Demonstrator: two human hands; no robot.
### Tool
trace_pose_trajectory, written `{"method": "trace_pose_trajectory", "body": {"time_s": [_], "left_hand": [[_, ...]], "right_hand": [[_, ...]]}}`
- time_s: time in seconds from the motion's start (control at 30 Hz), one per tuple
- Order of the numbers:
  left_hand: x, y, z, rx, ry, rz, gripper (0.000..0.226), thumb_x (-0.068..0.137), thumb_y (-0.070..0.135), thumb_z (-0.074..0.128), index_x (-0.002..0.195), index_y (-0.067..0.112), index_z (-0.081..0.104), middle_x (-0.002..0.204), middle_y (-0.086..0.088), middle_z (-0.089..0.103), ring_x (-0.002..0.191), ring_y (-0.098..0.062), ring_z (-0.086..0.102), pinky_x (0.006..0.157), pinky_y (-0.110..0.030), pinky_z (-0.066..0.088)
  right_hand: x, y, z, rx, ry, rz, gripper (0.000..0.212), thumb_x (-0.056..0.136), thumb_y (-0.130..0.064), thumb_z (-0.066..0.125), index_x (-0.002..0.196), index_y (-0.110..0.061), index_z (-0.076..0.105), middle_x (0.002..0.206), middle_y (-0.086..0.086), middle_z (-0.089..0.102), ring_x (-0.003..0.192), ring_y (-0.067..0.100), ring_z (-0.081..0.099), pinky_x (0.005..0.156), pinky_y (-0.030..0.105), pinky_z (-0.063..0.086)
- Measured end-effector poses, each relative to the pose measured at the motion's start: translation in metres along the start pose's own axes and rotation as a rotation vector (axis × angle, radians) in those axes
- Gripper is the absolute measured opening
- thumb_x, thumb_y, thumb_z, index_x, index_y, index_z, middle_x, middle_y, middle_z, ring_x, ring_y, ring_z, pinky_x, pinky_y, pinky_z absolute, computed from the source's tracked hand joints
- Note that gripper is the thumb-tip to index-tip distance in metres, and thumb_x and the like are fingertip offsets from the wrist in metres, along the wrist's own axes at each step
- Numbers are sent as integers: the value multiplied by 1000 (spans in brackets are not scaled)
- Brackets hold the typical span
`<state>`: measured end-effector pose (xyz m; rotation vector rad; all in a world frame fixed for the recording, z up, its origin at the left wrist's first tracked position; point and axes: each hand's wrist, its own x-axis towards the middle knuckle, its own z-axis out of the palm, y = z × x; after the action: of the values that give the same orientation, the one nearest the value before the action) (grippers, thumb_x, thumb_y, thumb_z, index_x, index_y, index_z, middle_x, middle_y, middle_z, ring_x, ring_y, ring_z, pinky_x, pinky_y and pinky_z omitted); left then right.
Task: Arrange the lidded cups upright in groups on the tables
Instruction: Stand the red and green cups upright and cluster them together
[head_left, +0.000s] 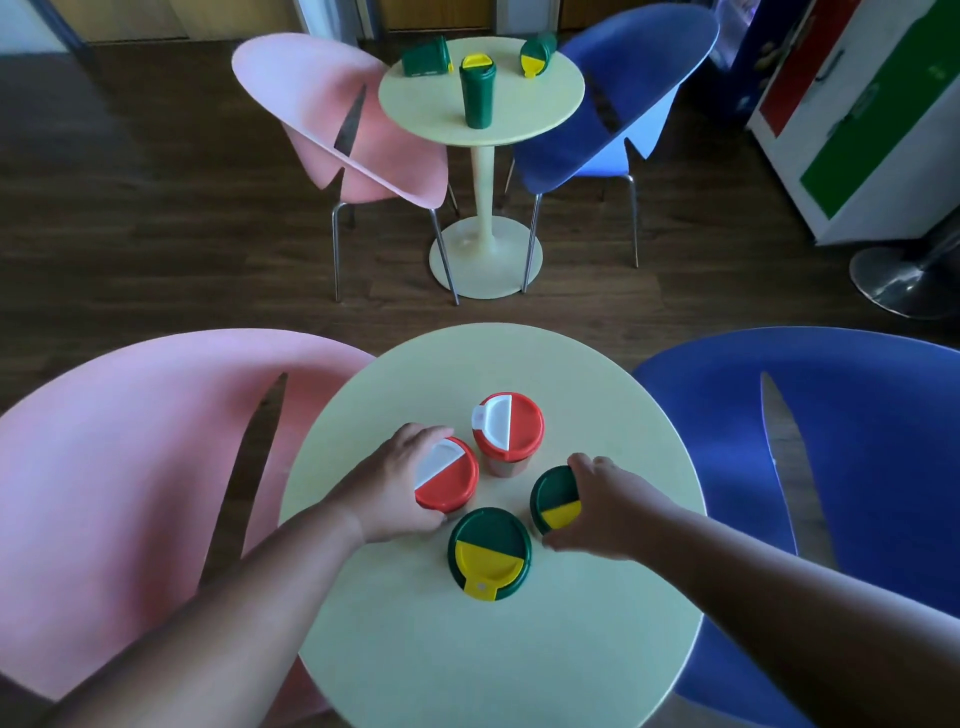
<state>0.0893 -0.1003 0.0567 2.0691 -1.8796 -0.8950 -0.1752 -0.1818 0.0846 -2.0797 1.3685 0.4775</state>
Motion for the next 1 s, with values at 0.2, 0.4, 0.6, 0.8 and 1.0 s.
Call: {"method": "trace_pose_trajectory", "body": {"time_s": [0.2,0.4,0.6,0.8,1.0], "left_hand": [[-1,3,2,-18,28,-6,96,65,39,84,146,35,33,141,13,35,124,-8,45,94,-24,43],[3,8,6,11,22,18,95,67,41,83,146,34,31,141,12,34,125,-8,44,93,-23,42],[5,6,5,39,-32,25,98,70,42,79,150,37,22,149,12,26,136,-12,36,103,-28,41],[4,8,-6,114,-57,110,94,73,29,71,153,37,24,158,16,22,143,-8,26,113,-24,28],[2,7,-3,122,17,30,94,70,55,77,149,34,30,144,13,32,134,-9,34,103,-28,40]], "right_hand": [[5,-1,0,-22,19,-44,77,60,-60,74,122,-26,43,105,-2,48,89,21,55,72,36,55],[9,0,-2,-9,39,-98,84,61,-56,74,132,-28,40,113,-2,48,96,20,53,76,37,55],[7,2,2,33,48,-103,97,63,-58,74,143,-28,28,125,-1,46,109,21,50,84,39,54],[1,3,7,125,121,11,95,62,-65,78,135,-20,35,121,0,48,103,21,54,77,33,52],[5,12,1,114,101,-113,89,65,-54,79,139,-27,38,120,-4,48,102,17,53,83,36,54]]}}
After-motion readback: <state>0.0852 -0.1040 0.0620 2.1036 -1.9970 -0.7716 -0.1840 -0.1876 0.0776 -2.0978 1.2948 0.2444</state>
